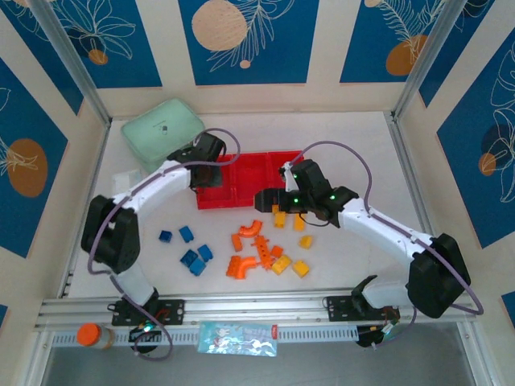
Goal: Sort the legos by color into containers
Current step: Place the lego in the container.
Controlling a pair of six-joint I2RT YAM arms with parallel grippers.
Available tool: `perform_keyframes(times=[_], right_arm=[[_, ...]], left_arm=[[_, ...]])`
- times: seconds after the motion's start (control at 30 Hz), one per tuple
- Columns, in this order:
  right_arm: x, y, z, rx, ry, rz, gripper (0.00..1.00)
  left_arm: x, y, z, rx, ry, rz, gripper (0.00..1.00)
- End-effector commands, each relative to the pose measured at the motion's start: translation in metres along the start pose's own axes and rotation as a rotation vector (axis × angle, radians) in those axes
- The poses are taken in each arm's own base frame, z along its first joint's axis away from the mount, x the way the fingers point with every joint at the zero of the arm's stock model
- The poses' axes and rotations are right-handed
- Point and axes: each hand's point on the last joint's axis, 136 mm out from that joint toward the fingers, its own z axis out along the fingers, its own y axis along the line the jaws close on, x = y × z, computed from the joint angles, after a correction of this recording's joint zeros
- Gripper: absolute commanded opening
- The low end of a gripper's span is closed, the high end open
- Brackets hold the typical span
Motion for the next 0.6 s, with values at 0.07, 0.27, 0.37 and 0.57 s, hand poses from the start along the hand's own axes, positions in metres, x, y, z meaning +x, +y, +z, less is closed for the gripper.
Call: perform_keyframes(times=[0.07, 0.27, 0.37, 0.57], right_arm=[[-0.014, 0.004, -0.001, -0.014, -0.026, -0.022, 0.99], [-0.017, 0.004, -0.003, -0.023, -0.026, -0.023, 0.99], [-0.019, 0.006, -0.005, -0.031, -0.026, -0.039, 0.99], [-0.016, 0.01, -0.009, -0.042, -0.005, -0.068, 0.99]], left_arm=[[-0.024, -0.007, 0.016, 0.003, -0.016, -0.015, 0.3], [-0.026, -0.007, 0.03, -0.021, 0.011, -0.013, 0.43], [-0.026, -0.009, 0.029, -0.011, 0.013, -0.011, 0.47], [-0.025, -0.014, 0.005, 0.055, 0.009, -0.013, 0.49]])
